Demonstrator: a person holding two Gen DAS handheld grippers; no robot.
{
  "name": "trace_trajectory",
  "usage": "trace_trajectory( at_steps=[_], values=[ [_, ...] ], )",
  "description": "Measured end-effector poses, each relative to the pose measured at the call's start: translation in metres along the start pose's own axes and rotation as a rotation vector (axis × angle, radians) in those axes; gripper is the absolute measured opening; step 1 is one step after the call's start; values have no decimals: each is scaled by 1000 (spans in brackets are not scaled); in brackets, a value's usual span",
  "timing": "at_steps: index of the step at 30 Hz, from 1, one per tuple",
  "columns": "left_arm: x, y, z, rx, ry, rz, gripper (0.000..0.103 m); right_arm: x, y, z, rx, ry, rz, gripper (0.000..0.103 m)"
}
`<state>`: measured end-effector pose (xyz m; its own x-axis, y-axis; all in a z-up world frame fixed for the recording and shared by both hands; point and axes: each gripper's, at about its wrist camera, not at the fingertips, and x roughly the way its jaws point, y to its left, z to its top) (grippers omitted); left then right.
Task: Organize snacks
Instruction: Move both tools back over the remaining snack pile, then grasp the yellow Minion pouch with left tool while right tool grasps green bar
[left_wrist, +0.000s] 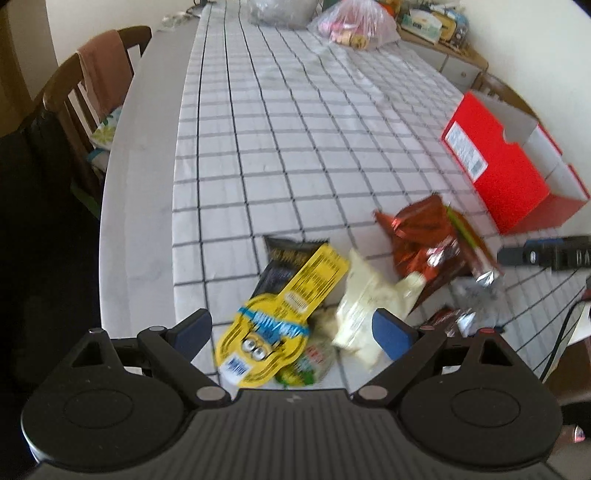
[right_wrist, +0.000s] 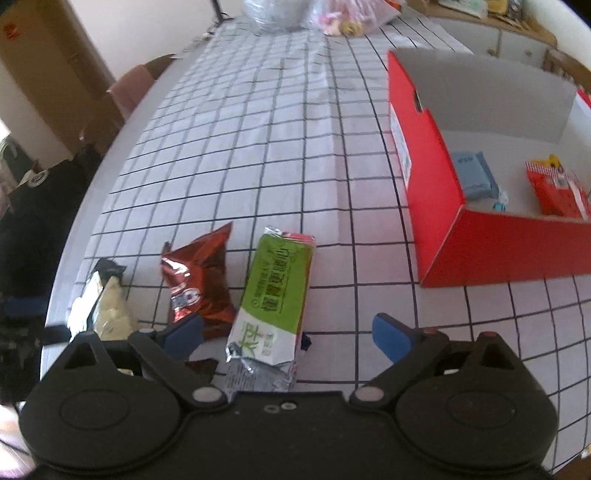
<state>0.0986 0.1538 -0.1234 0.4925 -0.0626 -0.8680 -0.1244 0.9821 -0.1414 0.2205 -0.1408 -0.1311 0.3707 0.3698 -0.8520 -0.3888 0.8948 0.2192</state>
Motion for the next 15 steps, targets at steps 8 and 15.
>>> trace_trajectory(
  at_steps=[8,15],
  values=[
    [18,14,-7,8,39,2,87,23,5,5,14,22,-28,92],
    [29,19,-8,-1,63,-16,75,35,10,8,7,42,-41,83]
  ],
)
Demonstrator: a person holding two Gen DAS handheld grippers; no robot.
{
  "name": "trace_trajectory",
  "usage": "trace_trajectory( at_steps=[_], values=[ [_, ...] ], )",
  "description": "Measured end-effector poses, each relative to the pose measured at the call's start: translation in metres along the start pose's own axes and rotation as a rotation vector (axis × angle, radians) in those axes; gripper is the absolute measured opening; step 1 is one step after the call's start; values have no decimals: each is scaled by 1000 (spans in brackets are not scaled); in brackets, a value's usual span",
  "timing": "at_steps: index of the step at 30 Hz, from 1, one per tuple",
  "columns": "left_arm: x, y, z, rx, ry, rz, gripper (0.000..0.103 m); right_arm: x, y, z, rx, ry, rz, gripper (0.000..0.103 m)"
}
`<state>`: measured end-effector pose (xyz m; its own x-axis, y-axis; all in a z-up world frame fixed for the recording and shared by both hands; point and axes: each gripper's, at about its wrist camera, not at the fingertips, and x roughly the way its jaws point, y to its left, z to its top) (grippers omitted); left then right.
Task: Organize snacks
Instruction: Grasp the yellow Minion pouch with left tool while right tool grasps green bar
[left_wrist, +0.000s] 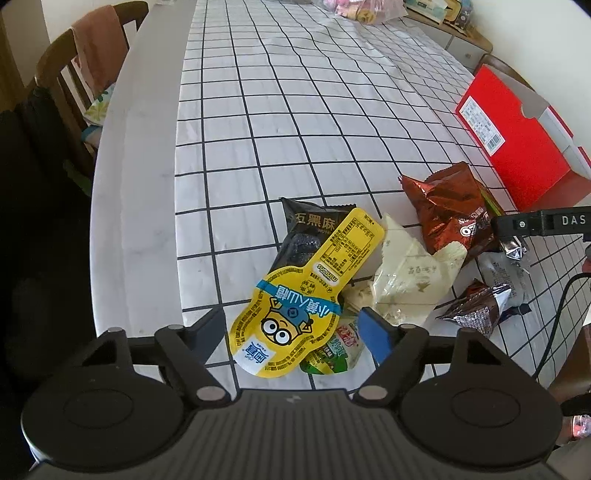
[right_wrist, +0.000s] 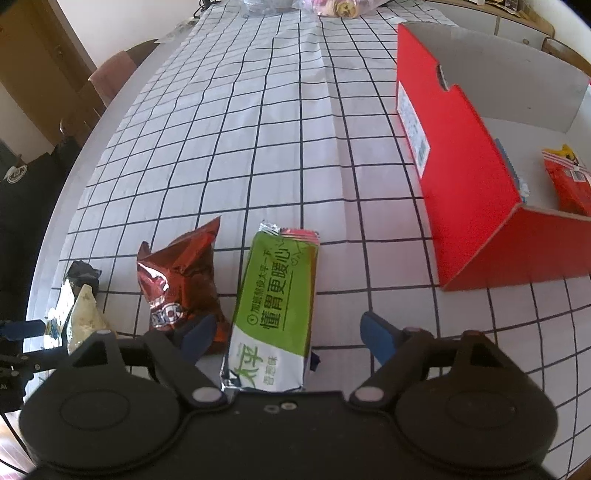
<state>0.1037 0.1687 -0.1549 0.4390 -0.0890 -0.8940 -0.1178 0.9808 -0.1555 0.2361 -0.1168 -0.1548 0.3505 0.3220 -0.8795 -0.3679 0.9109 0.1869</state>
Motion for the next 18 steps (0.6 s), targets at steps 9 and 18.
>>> trace_trajectory(
  at_steps=[9,18],
  values=[
    [7,5,1,-14,13,4,66,10,6,5,-11,19,-3,69],
    [7,6,1,-46,17,3,65,13,8,4,-21,28,5,42]
  ],
)
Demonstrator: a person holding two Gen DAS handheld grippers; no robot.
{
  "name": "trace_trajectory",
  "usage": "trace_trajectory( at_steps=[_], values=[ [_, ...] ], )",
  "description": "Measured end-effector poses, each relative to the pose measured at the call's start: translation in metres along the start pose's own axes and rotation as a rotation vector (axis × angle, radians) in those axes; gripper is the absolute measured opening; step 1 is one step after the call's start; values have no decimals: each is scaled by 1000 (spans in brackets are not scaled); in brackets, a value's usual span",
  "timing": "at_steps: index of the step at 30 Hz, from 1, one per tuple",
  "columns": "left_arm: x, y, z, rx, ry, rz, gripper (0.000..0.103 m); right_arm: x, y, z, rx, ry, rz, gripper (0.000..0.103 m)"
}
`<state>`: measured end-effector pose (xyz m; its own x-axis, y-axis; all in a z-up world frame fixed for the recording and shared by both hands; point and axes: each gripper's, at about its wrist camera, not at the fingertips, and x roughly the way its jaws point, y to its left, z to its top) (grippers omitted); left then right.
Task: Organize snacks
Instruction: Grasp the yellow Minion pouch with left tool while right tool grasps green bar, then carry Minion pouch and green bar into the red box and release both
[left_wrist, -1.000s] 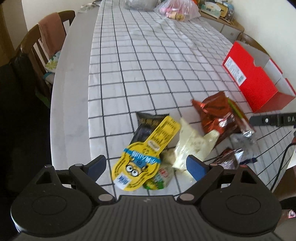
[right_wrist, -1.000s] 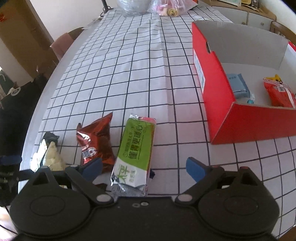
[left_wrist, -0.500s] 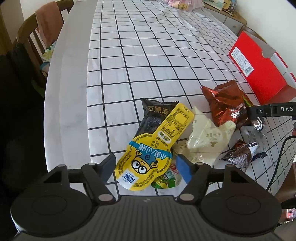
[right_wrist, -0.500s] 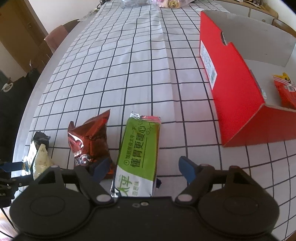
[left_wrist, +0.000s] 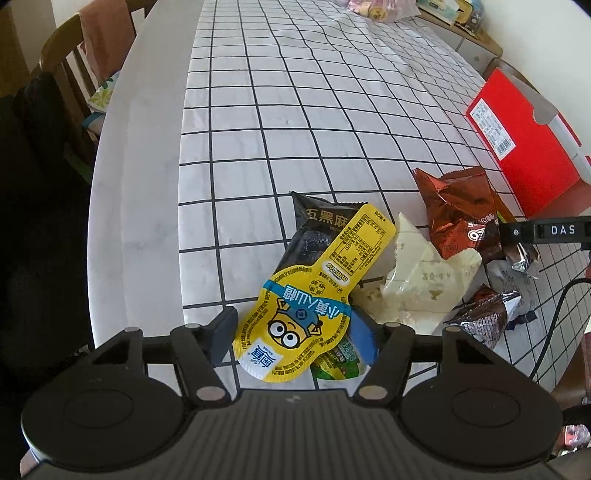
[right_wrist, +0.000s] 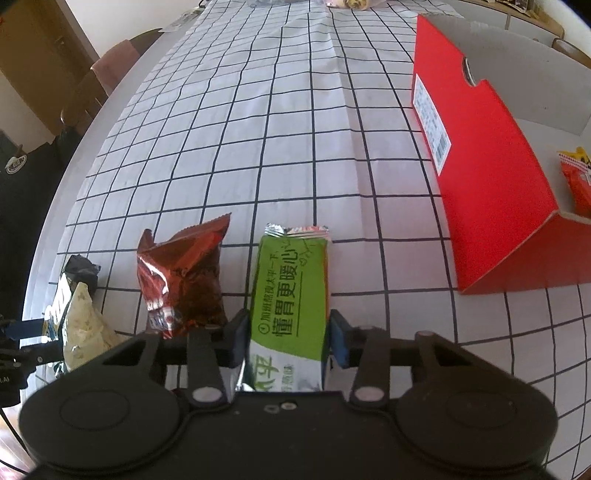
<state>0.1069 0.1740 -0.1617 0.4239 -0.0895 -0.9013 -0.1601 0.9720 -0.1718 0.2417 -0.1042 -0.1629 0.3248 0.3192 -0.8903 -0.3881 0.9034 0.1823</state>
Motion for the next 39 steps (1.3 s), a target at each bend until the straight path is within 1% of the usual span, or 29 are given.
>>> trace_trajectory(
  at_steps=[11,19,23,31,39],
  values=[
    [-3,3,0,-60,0,12,64,-22,-8,-4,23,-46,22,41],
    [-18,17,-5,-176,-20,-10,64,-54,-18,-13,60,-86,61,41],
    [-32,20,-6,-215,-26,-10,64,-75,-21,-17,71,-109,84,41],
    [-68,9,5,-235,-60,8,64,-112,-25,-15,64,-156,118,41],
    [-95,-27,31,-204,-108,-18,64,-146,-50,0,89,-230,137,41]
  ],
)
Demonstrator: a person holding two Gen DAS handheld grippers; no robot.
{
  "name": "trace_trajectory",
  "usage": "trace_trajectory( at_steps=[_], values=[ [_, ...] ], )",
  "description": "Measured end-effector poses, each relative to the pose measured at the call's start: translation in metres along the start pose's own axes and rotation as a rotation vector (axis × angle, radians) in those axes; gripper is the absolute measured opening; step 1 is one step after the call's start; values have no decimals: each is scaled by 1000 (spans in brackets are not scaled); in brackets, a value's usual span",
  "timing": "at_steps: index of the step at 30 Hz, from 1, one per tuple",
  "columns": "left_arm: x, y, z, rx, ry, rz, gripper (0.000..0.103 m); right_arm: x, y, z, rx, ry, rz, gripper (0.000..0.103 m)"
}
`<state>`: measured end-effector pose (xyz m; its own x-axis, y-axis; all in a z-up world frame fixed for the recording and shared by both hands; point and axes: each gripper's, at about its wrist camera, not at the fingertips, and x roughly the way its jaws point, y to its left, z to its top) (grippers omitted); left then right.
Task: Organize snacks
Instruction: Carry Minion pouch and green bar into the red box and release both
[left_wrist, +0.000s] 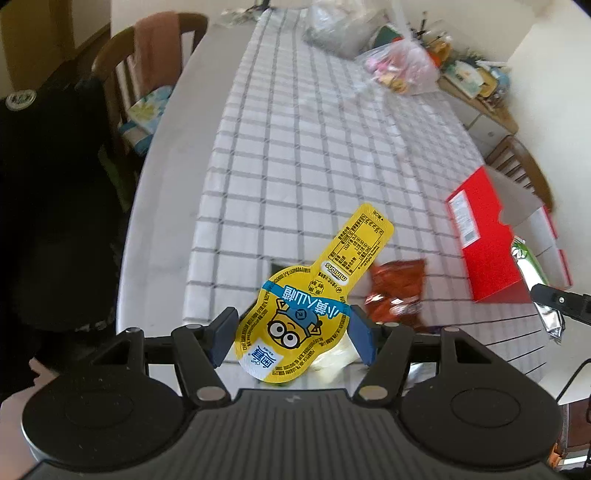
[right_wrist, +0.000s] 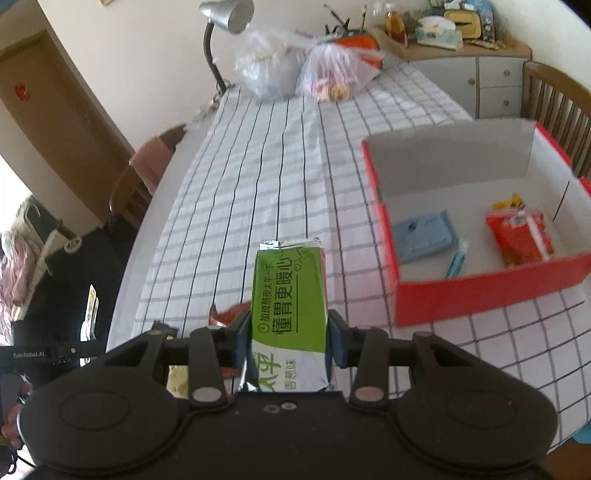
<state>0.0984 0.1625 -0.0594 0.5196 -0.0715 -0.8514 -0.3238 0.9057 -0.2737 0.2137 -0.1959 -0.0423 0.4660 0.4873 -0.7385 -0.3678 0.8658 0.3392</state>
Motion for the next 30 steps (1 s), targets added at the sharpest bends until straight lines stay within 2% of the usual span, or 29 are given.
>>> trace_trajectory(
  at_steps=[14,30],
  values=[
    [-6,-130,40,126,-65,-78,64,-44,-76,44,3,-88,-8,41],
    [42,-290,62,221,-68,-128,64,-57,-188,82,-5,-82,-36,41]
  ],
)
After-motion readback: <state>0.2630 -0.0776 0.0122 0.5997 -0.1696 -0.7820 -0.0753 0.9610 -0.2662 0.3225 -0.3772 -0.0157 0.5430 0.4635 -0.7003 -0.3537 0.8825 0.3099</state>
